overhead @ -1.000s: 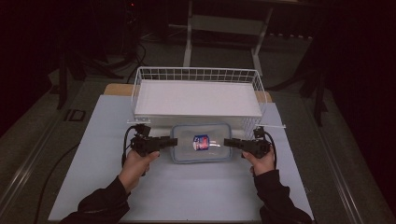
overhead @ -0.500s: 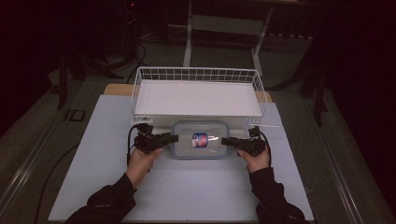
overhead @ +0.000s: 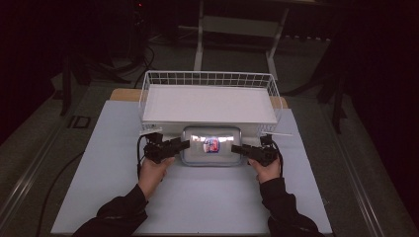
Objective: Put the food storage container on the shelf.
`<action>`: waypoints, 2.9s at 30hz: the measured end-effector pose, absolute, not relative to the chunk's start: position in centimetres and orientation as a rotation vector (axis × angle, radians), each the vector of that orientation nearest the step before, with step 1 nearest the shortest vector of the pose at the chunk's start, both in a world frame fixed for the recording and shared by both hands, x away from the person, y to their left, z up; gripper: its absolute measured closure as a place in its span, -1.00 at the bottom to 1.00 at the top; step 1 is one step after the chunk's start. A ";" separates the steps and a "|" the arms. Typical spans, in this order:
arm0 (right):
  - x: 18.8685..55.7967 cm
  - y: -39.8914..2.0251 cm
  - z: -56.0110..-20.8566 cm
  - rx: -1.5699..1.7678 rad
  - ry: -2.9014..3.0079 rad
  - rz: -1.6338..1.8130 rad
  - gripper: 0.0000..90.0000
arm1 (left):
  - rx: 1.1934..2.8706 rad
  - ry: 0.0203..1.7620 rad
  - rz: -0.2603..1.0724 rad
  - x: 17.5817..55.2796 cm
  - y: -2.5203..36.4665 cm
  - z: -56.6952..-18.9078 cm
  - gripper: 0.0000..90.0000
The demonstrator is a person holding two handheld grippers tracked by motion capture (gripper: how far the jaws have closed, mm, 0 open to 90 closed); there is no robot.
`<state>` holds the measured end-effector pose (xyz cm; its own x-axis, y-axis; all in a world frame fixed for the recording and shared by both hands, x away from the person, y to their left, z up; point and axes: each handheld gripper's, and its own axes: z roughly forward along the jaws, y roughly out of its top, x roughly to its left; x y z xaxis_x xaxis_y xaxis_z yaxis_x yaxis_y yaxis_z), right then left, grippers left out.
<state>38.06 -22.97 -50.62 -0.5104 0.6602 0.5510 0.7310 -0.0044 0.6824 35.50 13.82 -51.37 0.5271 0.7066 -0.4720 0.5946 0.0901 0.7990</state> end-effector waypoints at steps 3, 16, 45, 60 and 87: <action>37.8 -22.8 -50.4 -1.558 -2.164 -1.584 -0.15 | 1.596 1.145 0.161 35.6 13.6 -51.3 0.08; 37.6 -22.0 -49.7 -1.576 -2.279 -1.638 -0.20 | 1.628 1.120 0.269 35.2 13.6 -50.4 -0.28; 31.3 -16.9 -50.1 -1.318 -2.538 -1.488 0.99 | 1.695 1.032 0.152 28.5 16.2 -50.6 -1.00; 35.0 -15.9 -50.8 -1.417 -2.514 -1.486 0.99 | 1.691 0.989 0.188 28.0 16.2 -49.8 -1.00; 37.9 -12.6 -49.8 -1.433 -2.484 -1.537 0.94 | 1.697 0.988 0.201 28.1 16.3 -50.0 -1.00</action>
